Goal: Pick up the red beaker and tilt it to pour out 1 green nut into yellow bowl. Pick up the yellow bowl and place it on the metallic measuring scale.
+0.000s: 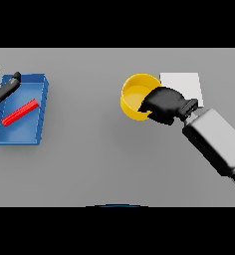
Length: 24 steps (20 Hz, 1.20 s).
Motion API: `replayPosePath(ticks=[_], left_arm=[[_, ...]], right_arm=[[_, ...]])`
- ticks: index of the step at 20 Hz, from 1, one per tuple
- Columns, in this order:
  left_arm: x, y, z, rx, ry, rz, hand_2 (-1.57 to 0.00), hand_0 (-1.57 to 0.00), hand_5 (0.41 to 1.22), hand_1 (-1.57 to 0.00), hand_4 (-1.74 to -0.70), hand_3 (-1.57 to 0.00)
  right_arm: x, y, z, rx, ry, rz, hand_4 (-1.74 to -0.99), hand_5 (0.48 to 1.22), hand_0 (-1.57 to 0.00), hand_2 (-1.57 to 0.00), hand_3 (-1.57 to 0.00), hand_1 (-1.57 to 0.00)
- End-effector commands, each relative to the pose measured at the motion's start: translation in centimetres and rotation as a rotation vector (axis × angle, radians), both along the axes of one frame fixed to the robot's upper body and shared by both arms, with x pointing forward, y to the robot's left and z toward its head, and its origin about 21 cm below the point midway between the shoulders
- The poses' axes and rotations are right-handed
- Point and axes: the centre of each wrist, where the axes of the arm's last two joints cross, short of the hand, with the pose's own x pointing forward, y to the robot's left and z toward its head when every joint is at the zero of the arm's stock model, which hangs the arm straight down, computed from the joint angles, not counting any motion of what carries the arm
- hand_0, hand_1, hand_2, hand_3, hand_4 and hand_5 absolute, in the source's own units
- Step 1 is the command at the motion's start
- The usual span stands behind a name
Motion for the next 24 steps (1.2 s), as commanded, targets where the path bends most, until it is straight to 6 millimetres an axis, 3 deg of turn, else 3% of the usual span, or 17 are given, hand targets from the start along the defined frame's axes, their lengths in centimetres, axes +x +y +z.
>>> replayPosePath(ticks=[1, 3, 11, 17, 22, 24], left_arm=[[0.1, 0.1, 0.2, 0.000, -0.001, 0.004, 0.00, 0.00, 0.694, 0.00, -0.72, 0.00], [0.4, 0.1, 0.6, -0.003, 0.001, 0.015, 0.00, 0.00, 0.704, 0.00, -0.73, 0.00], [-0.2, 0.3, 0.1, -0.004, 0.020, 0.023, 0.00, 0.00, 0.730, 0.00, -0.74, 0.00], [-0.3, 0.4, 0.6, 0.009, 0.028, 0.024, 0.00, 0.00, 0.725, 0.00, -0.72, 0.00], [0.0, 0.5, 1.0, 0.007, 0.034, 0.033, 0.00, 0.00, 0.712, 0.00, -0.72, 0.00], [-0.2, 0.1, 0.2, 0.004, 0.041, 0.020, 0.00, 0.00, 0.710, 0.00, -0.72, 0.00]], right_arm=[[0.2, -0.6, 0.4, -0.007, -0.018, -0.025, -1.740, 1.220, -1.56, -1.53, -1.16, -1.57], [0.6, -1.4, 1.2, -0.012, -0.053, -0.046, -1.741, 1.220, -1.57, -1.52, -1.15, -1.57], [3.5, -6.0, 0.4, 0.007, -0.101, -0.195, -1.741, 1.221, -1.57, -1.54, -1.14, -1.57], [5.5, -8.9, -1.7, 0.001, -0.098, -0.312, -1.741, 1.221, -1.57, -1.50, -1.17, -1.57], [6.6, -9.9, -3.1, 0.015, -0.063, -0.387, -1.741, 1.221, -1.57, -1.44, -1.32, -1.57], [6.7, -10.6, -3.8, 0.027, -0.040, -0.387, -1.741, 1.221, -1.57, -1.42, -1.35, -1.57]])
